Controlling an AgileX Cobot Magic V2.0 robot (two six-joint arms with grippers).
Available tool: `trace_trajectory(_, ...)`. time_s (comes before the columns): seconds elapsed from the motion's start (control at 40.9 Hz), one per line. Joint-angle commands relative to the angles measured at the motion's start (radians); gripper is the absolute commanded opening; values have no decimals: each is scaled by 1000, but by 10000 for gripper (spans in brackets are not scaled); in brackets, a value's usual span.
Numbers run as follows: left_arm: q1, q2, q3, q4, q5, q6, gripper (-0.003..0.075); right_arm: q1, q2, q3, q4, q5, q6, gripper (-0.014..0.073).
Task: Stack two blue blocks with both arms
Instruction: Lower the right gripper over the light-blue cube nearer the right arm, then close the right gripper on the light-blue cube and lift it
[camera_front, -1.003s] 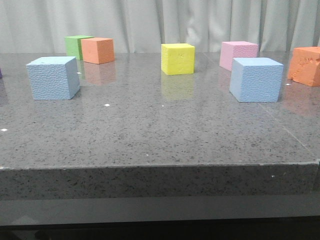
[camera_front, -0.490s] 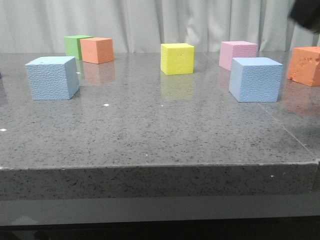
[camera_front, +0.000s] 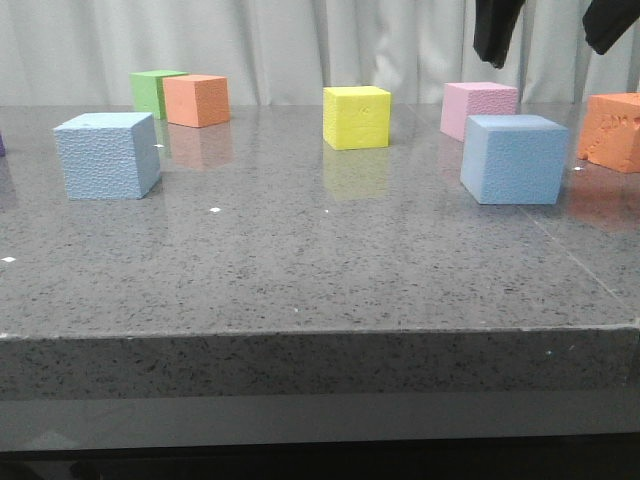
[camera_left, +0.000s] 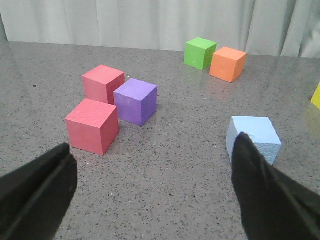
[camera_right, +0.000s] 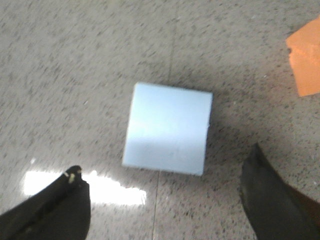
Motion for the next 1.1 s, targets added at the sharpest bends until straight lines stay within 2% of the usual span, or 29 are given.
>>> trace_trajectory(0.0, -7, 16, -27, 1, -74, 0, 617, -30, -4, -42, -29, -53, 41, 610)
trace_trajectory(0.318, -7, 16, -27, 1, -74, 0, 617, -62, 85, -42, 45, -123, 81, 610)
trace_trajectory(0.783, -7, 16, -27, 1, -74, 0, 617, -62, 170, -42, 43, -163, 80, 609)
trace_trajectory(0.857, -7, 16, -27, 1, -74, 0, 617, -62, 172, -42, 43, -160, 80, 571)
trace_trajectory(0.955, -7, 16, -27, 1, -74, 0, 617, -62, 172, -42, 45, -163, 80, 450)
trace_trajectory(1.077, -7, 16, -27, 1, -74, 0, 617, -58, 169, -43, 54, -139, 80, 382)
